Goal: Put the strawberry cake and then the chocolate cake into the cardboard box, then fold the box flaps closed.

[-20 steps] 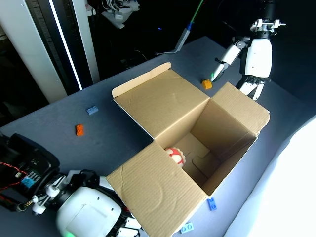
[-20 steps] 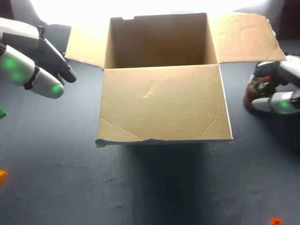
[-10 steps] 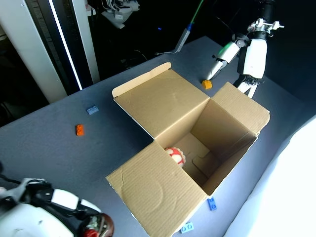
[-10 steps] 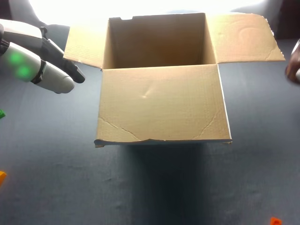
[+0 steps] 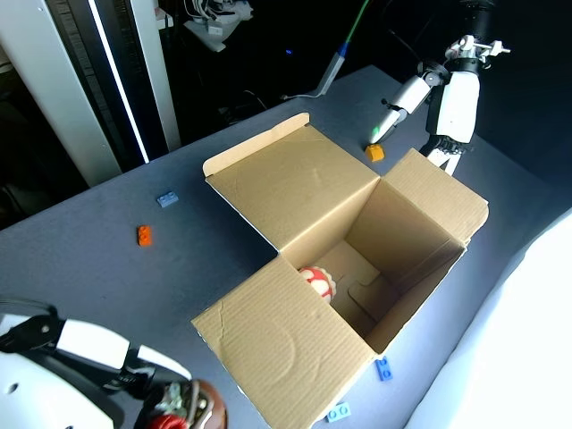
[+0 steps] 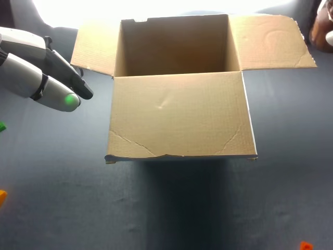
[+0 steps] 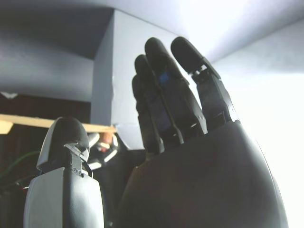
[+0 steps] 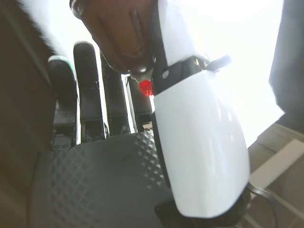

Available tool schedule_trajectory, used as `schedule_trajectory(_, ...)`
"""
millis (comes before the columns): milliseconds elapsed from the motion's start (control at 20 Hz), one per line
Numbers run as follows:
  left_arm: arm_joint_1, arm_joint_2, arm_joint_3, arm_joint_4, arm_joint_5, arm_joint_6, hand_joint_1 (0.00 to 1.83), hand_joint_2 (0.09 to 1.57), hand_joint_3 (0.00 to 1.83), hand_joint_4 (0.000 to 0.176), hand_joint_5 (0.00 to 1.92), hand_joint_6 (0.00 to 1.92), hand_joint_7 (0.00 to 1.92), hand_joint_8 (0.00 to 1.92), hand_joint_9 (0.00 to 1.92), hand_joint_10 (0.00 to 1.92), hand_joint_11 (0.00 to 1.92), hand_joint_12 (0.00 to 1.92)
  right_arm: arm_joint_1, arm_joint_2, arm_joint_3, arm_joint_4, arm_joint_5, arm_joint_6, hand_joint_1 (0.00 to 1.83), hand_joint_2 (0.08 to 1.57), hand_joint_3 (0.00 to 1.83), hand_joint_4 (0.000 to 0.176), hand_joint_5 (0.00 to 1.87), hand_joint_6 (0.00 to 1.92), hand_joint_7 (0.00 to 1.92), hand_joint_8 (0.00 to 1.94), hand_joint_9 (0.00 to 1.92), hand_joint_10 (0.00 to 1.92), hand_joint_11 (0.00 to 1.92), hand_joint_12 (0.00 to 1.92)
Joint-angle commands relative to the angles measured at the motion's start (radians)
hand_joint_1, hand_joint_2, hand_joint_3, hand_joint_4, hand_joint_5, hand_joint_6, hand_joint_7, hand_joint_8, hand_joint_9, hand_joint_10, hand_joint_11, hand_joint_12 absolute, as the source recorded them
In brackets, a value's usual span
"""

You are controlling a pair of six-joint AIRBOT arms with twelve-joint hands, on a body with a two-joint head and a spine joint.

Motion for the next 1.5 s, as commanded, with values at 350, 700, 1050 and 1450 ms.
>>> schedule_trajectory(350,-0.016,-0.003,0.032,-0.077,0.033,-0.016,0.51,1.14,0.0,0.008,0.57,0.0,0.73,0.0,0.77,0.0,0.25,1.21,0.136,-0.024,-0.055,-0.015,0.057,-0.003,1.16,1.24,0.0,0.0,0.78,1.21,0.75,1.48,0.36,1.6,0.18,1.92)
schedule_trajectory(700,-0.012,-0.014,0.053,-0.123,0.05,-0.018,0.51,1.15,0.0,0.004,0.56,0.0,0.72,0.0,0.76,0.0,0.25,1.21,0.19,-0.116,-0.035,-0.104,-0.009,-0.022,1.15,1.24,0.0,0.0,0.77,1.23,0.73,1.49,0.35,1.6,0.16,1.92)
schedule_trajectory(1050,-0.01,-0.021,0.061,-0.132,0.074,-0.026,0.52,1.14,0.0,0.007,0.57,0.0,0.73,0.0,0.77,0.0,0.25,1.21,0.216,-0.249,0.058,-0.152,-0.03,-0.028,1.14,1.25,0.0,0.006,0.74,1.28,0.74,1.47,0.35,1.56,0.15,1.92)
schedule_trajectory(1450,-0.009,-0.02,0.049,-0.132,0.094,-0.051,0.5,1.15,0.0,0.01,0.56,0.0,0.73,0.0,0.77,0.0,0.25,1.21,0.196,-0.364,0.124,-0.152,-0.032,-0.047,1.14,1.25,0.0,0.0,0.75,1.26,0.72,1.5,0.35,1.58,0.16,1.92)
